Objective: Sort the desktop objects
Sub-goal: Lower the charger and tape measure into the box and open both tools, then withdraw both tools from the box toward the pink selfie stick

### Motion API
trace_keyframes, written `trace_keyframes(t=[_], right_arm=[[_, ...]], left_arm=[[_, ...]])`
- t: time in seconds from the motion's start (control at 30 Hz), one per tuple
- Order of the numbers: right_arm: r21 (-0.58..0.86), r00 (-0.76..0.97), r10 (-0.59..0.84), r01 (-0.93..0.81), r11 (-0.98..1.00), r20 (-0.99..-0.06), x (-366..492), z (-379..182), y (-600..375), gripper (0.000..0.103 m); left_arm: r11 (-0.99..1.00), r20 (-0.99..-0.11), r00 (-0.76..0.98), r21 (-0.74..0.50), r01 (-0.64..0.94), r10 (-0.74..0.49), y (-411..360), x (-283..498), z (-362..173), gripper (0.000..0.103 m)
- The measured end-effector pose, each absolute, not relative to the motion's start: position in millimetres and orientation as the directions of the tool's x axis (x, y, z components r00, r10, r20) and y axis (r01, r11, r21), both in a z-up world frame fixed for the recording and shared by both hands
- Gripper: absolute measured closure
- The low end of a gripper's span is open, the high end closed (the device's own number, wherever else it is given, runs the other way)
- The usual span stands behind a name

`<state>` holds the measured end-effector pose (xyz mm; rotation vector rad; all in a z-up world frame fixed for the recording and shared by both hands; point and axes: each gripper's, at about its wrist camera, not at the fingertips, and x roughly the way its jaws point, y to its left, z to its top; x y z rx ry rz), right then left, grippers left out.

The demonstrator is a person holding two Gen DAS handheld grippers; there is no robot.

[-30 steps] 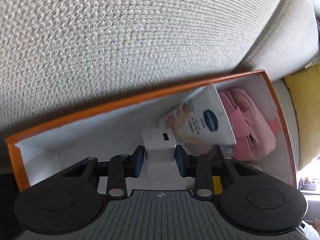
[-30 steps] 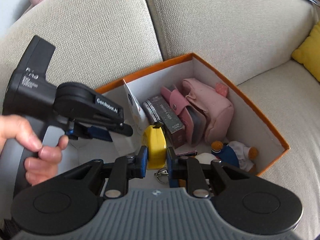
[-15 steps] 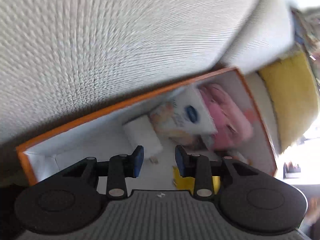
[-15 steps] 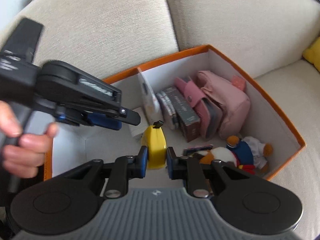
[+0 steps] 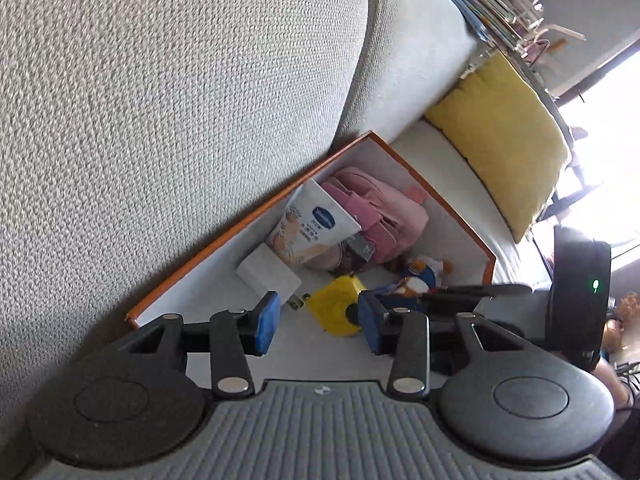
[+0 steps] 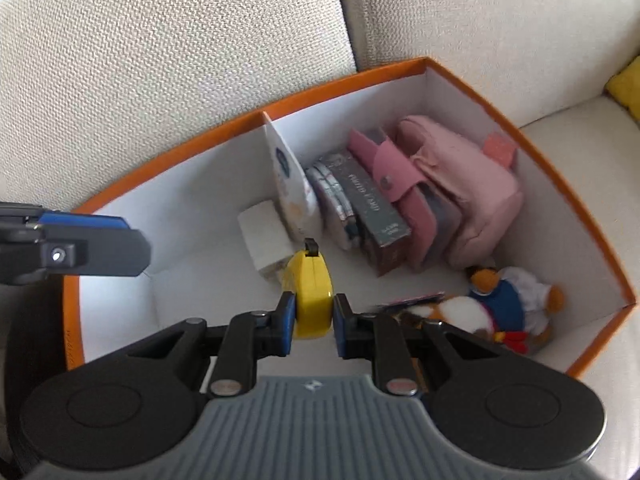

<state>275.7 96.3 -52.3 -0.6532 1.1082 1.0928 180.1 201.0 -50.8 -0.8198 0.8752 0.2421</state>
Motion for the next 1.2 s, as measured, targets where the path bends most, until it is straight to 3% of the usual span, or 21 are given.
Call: trace_keyframes(t=[0.13, 0.27, 0.53, 0.9, 1.2], right_arm=[[0.071, 0.059, 0.301, -0.911, 0.406, -0.952, 287, -56, 96, 0.082], [0.176, -0.052, 0.275, -0.877, 0.448, -0.960, 300, -68, 102, 0.082], [0.210, -0.093, 0.253, -0.845, 0.491, -0.963, 322, -80, 114, 0.081], [0.103, 0.000, 0.209, -0.870, 0.482, -0.978, 315, -70, 114, 0.079], [0.072, -0.003, 0.202, -0.938, 0.338, -0.979, 288, -75, 114, 0.080]], left_arm=[[0.664, -0.749, 0.647, -0.556, -0.499, -0.141, 206, 171, -56, 0.054], [0.626, -0.724, 0.654, -0.618, -0.475, -0.219, 207, 170, -63, 0.054], [0.649, -0.732, 0.650, -0.598, -0.469, -0.204, 207, 168, -62, 0.053], [0.639, -0.739, 0.645, -0.594, -0.488, -0.195, 210, 167, -65, 0.053], [0.632, -0.734, 0.645, -0.607, -0.481, -0.214, 207, 167, -67, 0.053]])
